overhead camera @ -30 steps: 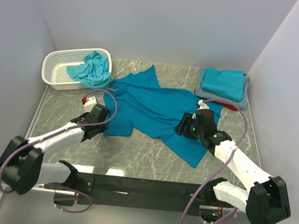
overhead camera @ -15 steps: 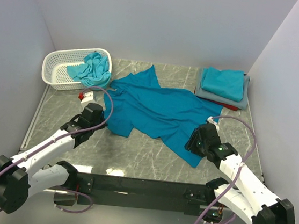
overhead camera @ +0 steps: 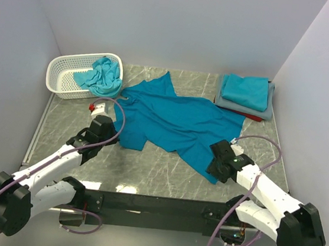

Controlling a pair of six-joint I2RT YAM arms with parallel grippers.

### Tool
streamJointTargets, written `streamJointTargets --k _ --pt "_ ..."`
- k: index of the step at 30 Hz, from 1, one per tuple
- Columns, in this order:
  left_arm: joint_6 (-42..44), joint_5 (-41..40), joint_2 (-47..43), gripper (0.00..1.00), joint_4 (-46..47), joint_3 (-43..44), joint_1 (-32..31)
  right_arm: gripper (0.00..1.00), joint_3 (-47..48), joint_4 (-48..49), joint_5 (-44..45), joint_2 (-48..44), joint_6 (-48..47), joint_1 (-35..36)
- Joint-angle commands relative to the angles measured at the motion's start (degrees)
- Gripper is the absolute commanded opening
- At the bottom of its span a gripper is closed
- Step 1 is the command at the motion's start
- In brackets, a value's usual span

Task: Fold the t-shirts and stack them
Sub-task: Fold the tshirt

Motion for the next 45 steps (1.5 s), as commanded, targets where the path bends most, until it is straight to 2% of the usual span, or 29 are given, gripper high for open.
streamJointTargets --k 1,11,22,26,27,29,30,31,36,40,45 --pt "1.19 3.02 -0.85 0.0 3.16 -0.74 0.0 0.5 -1.58 -1.36 3.75 1.58 4.53 0.32" --pt "1.11 6.37 -1.91 0.0 4.66 -1.44 -0.09 0.5 -5.54 -3.11 1.37 -7.73 8.84 0.41" --pt "1.02 5.4 -2.79 0.0 4.13 -1.44 -0.17 0.46 -5.63 -1.89 0.32 -3.52 8.05 0.93" --pt "1.1 5.14 -2.53 0.0 3.95 -1.27 -0.17 0.33 -5.64 -1.44 -0.03 -2.64 8.05 1.72" --pt "1.1 5.14 -2.52 0.0 3.95 -1.26 -0.17 0.25 -5.46 -1.53 0.05 -2.46 7.96 1.99" --pt "1.1 5.22 -2.61 0.0 3.86 -1.09 -0.17 0.15 -4.76 -1.88 0.23 -2.11 8.31 3.04" --pt "1.1 4.62 -2.61 0.0 3.43 -0.83 -0.17 0.05 -4.49 -2.49 0.75 -2.11 8.49 3.57" --pt "0.93 4.26 -2.53 0.0 2.82 -0.39 -0.17 0.01 -3.71 -3.02 1.1 -2.11 8.57 4.09" --pt "0.14 4.53 -5.95 0.0 0.89 0.93 -0.7 0.0 -0.89 -9.52 4.19 -3.07 10.68 9.01" --pt "-2.58 1.8 -9.9 0.0 -2.19 0.85 -1.32 0.0 -0.8 -10.24 3.31 -6.76 12.62 12.44" --pt "-6.44 0.83 -16.31 0.0 -6.5 0.06 -3.42 0.0 0.34 -11.02 3.39 -5.02 13.32 15.95"
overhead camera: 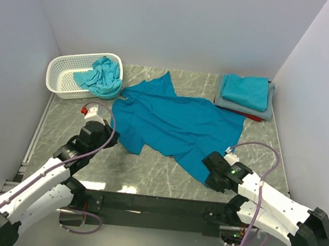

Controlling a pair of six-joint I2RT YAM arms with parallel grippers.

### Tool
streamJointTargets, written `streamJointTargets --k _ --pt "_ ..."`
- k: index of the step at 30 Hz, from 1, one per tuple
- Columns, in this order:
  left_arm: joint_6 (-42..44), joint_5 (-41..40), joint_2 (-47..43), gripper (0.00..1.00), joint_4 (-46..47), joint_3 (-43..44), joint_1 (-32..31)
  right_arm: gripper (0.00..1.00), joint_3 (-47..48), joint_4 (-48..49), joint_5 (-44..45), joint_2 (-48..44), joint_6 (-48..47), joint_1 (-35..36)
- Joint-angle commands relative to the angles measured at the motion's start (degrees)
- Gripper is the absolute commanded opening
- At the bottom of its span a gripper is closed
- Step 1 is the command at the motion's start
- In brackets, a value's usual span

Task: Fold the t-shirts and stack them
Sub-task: Fold the tshirt

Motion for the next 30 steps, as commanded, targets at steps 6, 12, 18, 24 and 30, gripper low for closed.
streamJointTargets --k 6,12,18,24,30 --pt "-7.82 -6.19 -11.86 0.0 -11.35 2.29 -3.96 0.0 4.48 -5.71 3.78 2.03 6.26 7.24" --pt "-10.38 -8.29 -17.4 0.0 -17.68 5.01 -5.81 0.0 4.04 -7.29 3.6 0.89 9.07 11.55" --pt "-12.75 -10.4 -20.04 0.0 -21.99 6.59 -8.27 0.0 3.87 -8.96 4.13 -1.04 12.59 16.47" --pt "-8.02 -9.79 -19.17 0.0 -16.91 5.89 -8.45 0.0 5.44 -7.03 7.81 -1.13 11.89 16.56" --pt "-4.68 -9.35 -10.56 0.0 -8.38 5.45 -8.45 0.0 9.05 -4.13 14.76 0.27 9.43 14.46"
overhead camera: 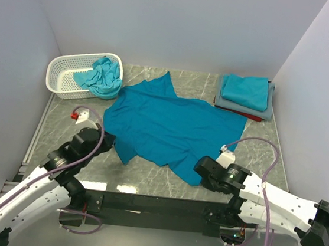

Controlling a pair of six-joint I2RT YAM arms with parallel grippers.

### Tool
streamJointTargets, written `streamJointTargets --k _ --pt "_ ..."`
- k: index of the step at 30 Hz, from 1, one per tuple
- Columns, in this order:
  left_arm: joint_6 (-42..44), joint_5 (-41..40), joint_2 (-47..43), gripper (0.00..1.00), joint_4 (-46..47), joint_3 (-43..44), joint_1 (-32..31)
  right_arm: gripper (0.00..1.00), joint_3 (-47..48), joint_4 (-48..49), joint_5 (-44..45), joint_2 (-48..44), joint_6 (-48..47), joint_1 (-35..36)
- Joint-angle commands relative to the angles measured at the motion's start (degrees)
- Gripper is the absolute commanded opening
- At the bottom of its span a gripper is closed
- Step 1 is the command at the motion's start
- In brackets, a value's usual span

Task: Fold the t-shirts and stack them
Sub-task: Fold the tshirt

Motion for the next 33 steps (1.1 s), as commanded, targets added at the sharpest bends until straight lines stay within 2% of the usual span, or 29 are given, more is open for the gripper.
streamJointTargets --k 1,8,14,19,25,33 --pt "3.46 -0.57 4.09 0.0 7.97 1.67 -0.21 0.0 3.7 2.19 7.33 0.32 -1.93 -3.48" --pt "6.62 -3.91 9.2 0.0 13.08 4.39 -0.12 0.0 2.64 11.15 3.38 -1.7 -15.03 -17.19" --pt "9.7 -5.14 15.26 0.0 18.79 7.03 0.32 0.0 2.91 14.31 1.36 0.75 -21.37 -24.49" --pt "11.55 -4.27 20.79 0.0 22.56 8.26 2.69 0.0 2.82 15.64 1.18 2.25 -23.65 -27.66" --pt "14.71 2.76 25.98 0.0 28.54 10.46 9.19 0.0 4.31 16.52 1.09 3.74 -26.38 -31.44" --pt "18.14 5.84 31.17 0.0 33.55 13.97 11.65 0.0 5.28 18.8 0.22 6.64 -29.89 -36.19"
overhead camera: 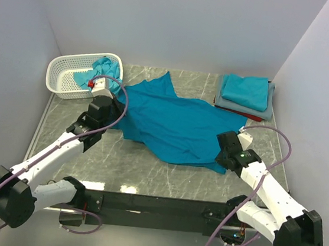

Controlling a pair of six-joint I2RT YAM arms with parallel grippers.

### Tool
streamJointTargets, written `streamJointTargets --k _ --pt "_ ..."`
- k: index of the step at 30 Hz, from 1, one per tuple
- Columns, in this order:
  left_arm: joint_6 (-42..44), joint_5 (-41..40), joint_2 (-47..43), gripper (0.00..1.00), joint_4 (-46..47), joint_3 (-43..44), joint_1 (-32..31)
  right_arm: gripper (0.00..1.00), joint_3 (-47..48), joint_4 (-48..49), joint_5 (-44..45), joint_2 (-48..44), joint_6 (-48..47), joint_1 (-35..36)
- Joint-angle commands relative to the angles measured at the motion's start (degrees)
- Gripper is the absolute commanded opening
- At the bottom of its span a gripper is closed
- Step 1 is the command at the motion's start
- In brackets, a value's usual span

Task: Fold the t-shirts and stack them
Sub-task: Fold the tshirt

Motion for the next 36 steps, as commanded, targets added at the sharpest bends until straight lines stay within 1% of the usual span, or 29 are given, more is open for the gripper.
streamJointTargets --k 1,13,23,27,36 --pt "2.91 3.09 1.82 0.0 6.26 3.73 1.16 0.0 2.92 2.93 0.54 1.09 -2.71 -1.92" --pt "5.19 6.61 11.31 0.0 13.2 8.29 4.07 0.0 4.24 4.08 0.01 4.08 -6.05 -6.93" --pt "5.98 9.51 20.28 0.01 16.54 13.04 6.44 0.0 3.89 6.36 -0.34 7.95 -7.1 -9.66" --pt "6.86 10.66 24.84 0.0 16.99 16.37 6.7 0.0 4.41 6.71 0.01 8.74 -7.01 -10.01" --pt "7.65 12.32 30.91 0.0 18.3 21.39 8.37 0.0 6.35 7.94 -0.16 12.25 -7.72 -11.77"
